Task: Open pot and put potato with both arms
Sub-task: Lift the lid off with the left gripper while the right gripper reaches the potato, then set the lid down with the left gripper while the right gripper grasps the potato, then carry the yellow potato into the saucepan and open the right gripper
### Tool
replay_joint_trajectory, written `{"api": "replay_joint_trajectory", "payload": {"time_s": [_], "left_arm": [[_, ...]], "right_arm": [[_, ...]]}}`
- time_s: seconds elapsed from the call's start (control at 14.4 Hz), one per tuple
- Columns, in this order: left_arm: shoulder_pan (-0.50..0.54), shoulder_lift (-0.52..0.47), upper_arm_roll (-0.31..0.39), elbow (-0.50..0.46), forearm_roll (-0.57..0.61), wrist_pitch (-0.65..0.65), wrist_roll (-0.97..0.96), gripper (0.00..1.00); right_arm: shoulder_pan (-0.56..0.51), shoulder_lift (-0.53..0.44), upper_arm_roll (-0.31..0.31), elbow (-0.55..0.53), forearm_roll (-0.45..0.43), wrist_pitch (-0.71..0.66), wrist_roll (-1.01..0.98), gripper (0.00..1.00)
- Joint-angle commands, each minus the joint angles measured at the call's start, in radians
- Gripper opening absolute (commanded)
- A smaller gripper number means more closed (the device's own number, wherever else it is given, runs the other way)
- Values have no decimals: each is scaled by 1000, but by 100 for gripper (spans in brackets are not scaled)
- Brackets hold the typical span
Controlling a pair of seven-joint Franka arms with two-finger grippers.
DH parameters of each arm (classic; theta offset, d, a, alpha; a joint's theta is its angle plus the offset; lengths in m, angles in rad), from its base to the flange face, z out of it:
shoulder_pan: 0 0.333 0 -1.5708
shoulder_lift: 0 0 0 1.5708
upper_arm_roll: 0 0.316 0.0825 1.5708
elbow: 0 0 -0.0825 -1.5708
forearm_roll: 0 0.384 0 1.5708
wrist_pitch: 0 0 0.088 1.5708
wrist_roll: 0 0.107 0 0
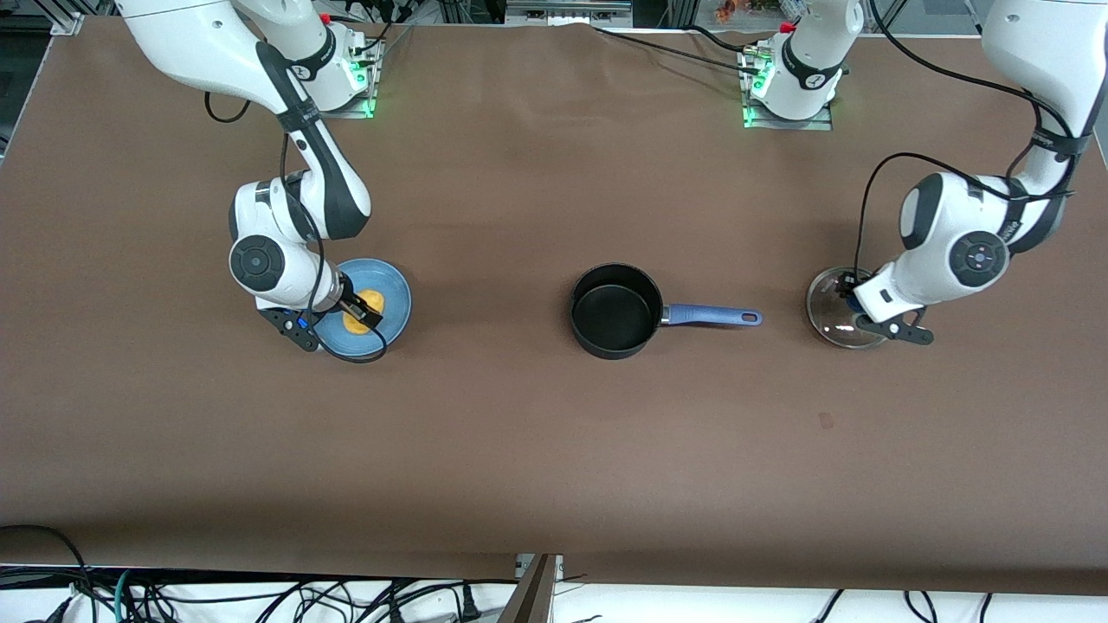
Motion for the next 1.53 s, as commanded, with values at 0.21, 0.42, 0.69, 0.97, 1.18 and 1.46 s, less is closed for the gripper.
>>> {"api": "replay_joint_trajectory", "payload": {"time_s": [0.21, 0.42, 0.69, 0.97, 1.18, 1.46], "left_arm": [[27, 50, -7, 85, 18, 2, 15, 100], [17, 30, -25, 163, 11, -128, 13, 100], [5, 35, -128, 454, 5, -534, 12, 100], [2, 15, -232, 636, -26, -684, 2, 100], [2, -48, -302, 699, -29, -777, -5, 100], [7, -159, -347, 699, -84, -851, -10, 100]], "right_arm": [[12, 19, 1, -8, 9, 43, 18, 62], [15, 20, 1, -2, 8, 43, 17, 26], [29, -13, 17, 71, 6, -3, 2, 18], [39, -28, 125, 318, 9, -217, 43, 18], [116, 9, 198, 464, 8, -225, 191, 19], [258, 93, 209, 585, 8, -141, 232, 19]]}}
